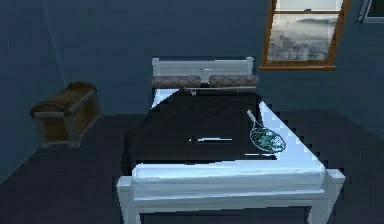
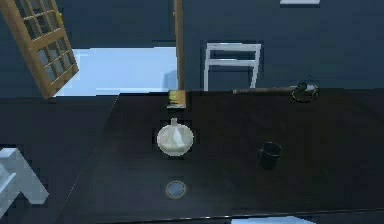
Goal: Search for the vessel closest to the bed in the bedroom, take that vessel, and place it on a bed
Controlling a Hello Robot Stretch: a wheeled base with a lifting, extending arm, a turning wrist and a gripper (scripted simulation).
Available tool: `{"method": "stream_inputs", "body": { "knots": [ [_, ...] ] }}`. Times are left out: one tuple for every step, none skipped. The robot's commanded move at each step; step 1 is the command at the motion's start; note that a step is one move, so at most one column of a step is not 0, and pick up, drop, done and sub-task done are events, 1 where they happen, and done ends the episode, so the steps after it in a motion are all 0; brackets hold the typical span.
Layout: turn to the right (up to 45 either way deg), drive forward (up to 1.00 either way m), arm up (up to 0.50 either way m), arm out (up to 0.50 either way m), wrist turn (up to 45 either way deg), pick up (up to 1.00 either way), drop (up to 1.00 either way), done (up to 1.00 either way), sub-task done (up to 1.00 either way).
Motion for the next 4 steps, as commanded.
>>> {"method": "stream_inputs", "body": {
  "knots": [
    [0.0, 0.0, 0.32, 0.0, 0.0, 0.0, 0.0, 0.0, 0.0],
    [0.0, 0.0, 0.0, 0.4, 0.0, 0.0, 0.0, 0.0, 0.0],
    [0.0, 0.0, 0.0, 0.0, 45.0, 0.0, 0.0, 0.0, 0.0],
    [0.0, 0.0, 0.0, 0.0, 45.0, 0.0, 0.0, 0.0, 0.0]
  ]
}}
